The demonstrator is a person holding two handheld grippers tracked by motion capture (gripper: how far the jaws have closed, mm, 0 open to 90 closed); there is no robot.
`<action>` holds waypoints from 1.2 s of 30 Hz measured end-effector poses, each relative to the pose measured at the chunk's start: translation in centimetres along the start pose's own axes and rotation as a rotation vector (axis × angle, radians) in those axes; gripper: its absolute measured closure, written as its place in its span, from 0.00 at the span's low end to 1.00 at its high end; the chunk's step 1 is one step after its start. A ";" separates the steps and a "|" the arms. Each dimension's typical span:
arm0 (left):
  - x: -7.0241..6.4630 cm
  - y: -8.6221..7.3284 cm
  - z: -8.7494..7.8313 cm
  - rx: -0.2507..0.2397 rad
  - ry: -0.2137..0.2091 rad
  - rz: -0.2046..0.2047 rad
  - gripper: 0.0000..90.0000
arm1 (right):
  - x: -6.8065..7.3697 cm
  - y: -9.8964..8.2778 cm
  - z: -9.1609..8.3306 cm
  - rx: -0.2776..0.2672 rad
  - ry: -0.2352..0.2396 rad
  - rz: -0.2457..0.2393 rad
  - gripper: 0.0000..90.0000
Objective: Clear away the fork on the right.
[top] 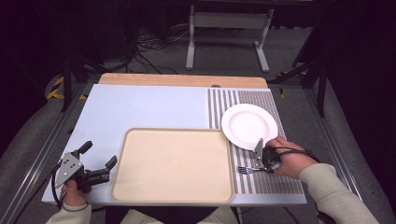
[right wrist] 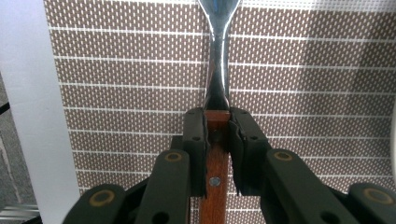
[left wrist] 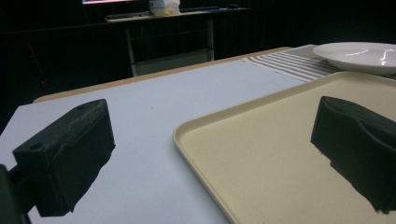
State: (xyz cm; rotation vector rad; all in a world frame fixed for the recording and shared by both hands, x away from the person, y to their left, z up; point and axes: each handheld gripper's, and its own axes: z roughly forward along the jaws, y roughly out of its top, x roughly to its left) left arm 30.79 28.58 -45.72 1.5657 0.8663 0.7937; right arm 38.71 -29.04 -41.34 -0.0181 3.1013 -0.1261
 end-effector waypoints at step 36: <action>0.0 0.0 0.0 0.003 -0.001 -0.002 0.00 | -0.5 0.8 -6.5 -0.123 -0.118 0.054 0.86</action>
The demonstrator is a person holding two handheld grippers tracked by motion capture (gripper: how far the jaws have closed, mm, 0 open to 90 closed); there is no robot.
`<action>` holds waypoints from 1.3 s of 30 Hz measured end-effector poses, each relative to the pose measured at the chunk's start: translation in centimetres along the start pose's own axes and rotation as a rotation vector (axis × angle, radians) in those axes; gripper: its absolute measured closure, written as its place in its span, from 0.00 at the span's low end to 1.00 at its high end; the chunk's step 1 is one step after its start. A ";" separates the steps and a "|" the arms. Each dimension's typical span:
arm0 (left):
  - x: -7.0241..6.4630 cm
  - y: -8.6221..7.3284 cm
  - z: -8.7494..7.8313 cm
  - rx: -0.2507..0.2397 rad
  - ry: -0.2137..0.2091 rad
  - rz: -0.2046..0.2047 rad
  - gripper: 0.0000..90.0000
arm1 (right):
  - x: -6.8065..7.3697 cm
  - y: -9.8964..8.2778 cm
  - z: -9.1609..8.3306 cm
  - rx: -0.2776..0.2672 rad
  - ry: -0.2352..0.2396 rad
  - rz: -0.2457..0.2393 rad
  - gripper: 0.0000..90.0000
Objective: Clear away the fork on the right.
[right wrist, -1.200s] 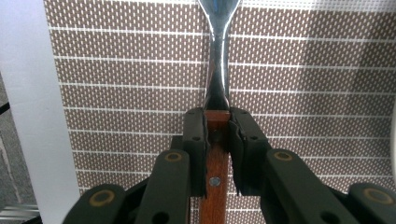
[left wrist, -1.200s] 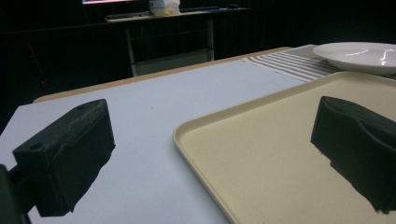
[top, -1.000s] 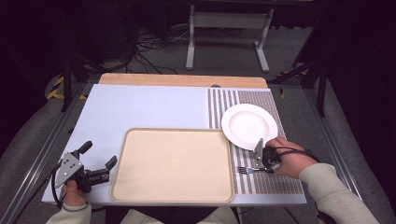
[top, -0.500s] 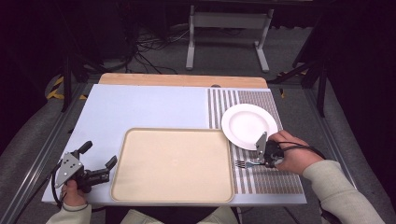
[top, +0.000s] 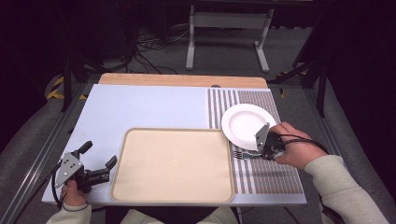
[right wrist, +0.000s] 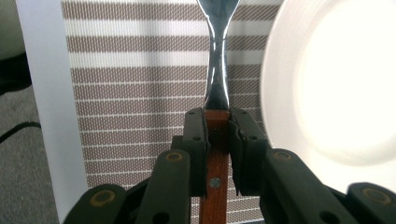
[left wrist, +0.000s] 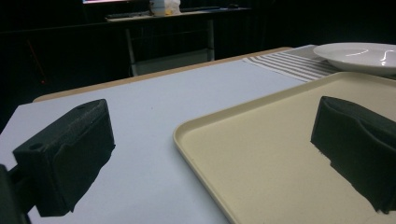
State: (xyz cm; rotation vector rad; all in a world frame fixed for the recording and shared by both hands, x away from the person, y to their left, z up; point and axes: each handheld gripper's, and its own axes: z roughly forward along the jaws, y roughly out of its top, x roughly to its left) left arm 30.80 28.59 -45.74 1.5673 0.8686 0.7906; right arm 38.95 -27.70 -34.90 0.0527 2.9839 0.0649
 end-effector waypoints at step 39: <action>0.1 0.0 0.0 -0.003 -0.003 0.001 0.00 | -1.3 8.5 -0.6 -0.241 0.046 0.469 0.86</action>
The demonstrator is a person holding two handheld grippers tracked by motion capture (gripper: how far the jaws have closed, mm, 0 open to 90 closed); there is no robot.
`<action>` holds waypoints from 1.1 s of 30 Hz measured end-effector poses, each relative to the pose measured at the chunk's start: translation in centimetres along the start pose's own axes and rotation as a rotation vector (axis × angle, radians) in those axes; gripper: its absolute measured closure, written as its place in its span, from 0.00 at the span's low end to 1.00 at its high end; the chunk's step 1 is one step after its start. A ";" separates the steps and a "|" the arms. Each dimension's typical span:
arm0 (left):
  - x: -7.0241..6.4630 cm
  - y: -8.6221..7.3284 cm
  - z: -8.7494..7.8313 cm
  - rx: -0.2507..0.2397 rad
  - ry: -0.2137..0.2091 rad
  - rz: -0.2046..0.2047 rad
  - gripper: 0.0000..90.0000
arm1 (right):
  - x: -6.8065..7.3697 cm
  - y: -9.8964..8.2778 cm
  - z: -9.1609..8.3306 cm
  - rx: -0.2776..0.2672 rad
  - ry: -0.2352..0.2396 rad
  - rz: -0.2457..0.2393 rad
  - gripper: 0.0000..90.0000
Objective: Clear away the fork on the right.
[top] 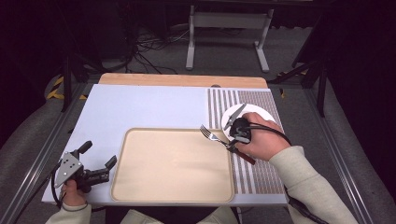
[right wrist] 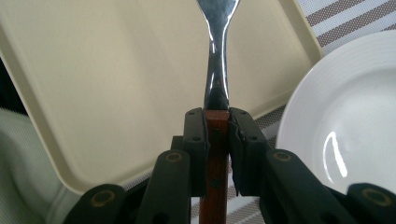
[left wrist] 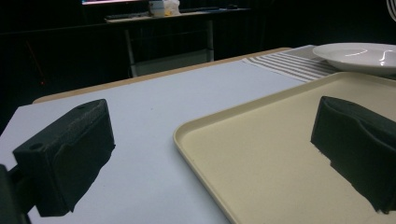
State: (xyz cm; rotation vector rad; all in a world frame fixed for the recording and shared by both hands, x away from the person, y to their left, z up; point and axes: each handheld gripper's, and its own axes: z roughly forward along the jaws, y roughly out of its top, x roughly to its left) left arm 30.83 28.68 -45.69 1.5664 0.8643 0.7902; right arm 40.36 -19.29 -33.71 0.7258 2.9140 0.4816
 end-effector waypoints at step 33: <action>0.0 0.0 0.0 0.000 -0.001 0.001 0.00 | 1.7 1.4 3.4 -0.022 0.068 0.497 0.86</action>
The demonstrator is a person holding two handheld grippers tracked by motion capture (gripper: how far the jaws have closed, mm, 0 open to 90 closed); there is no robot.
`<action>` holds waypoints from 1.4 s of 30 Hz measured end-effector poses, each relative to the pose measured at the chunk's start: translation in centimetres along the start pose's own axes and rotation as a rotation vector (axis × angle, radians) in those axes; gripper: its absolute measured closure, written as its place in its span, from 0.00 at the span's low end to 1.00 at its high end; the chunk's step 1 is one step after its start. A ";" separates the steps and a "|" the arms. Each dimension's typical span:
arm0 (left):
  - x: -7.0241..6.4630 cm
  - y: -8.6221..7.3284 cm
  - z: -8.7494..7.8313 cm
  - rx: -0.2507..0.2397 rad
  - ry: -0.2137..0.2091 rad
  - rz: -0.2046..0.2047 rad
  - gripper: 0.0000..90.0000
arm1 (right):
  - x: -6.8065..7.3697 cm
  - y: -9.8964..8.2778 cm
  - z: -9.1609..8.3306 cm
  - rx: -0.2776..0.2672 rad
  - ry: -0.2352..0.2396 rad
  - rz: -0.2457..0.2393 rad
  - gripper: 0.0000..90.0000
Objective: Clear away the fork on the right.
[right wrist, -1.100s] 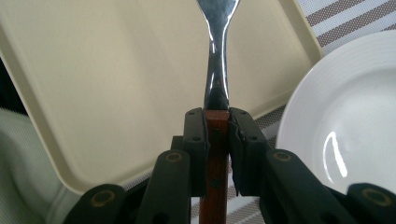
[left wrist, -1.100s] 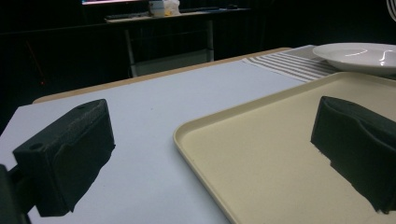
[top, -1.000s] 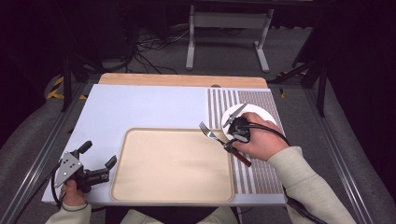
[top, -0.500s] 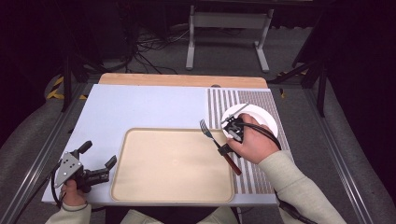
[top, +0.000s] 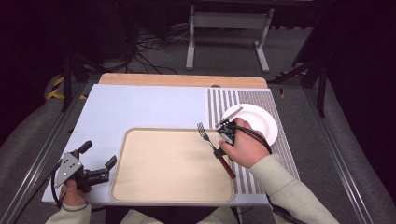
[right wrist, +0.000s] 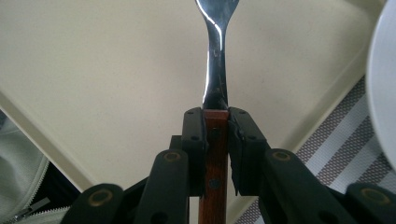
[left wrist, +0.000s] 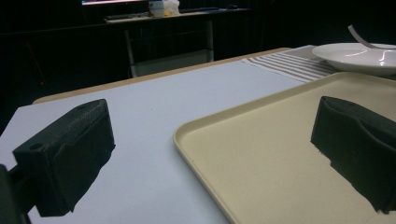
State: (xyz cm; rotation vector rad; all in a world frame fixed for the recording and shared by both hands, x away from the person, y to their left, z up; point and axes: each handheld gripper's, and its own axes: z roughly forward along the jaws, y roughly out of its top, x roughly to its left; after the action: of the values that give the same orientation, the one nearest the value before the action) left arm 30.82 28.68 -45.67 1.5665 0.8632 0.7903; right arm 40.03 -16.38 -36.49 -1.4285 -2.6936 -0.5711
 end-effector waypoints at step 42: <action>0.1 0.0 0.0 0.001 -0.006 0.002 0.00 | 1.1 0.2 5.3 0.088 0.004 0.116 0.71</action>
State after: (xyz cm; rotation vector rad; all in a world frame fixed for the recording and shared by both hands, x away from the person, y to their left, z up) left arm 30.86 28.71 -45.65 1.5700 0.8580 0.7864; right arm 40.28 -13.57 -41.18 -1.5459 -2.5764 -0.4412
